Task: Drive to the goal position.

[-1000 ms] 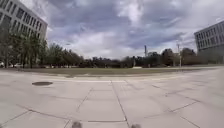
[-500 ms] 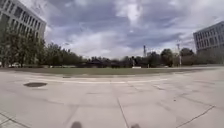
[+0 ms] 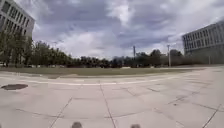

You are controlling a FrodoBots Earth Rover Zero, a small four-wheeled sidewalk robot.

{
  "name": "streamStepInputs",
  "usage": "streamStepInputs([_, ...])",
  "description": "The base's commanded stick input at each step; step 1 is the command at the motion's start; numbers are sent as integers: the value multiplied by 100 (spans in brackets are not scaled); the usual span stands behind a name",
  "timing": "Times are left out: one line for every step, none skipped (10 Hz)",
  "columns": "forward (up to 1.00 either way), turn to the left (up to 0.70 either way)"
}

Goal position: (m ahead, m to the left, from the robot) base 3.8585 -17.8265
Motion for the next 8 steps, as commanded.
streamStepInputs([70,0])
streamStepInputs([70,0])
streamStepInputs([70,0])
streamStepInputs([70,0])
streamStepInputs([70,0])
streamStepInputs([70,-3])
streamStepInputs([70,-13])
streamStepInputs([70,-30])
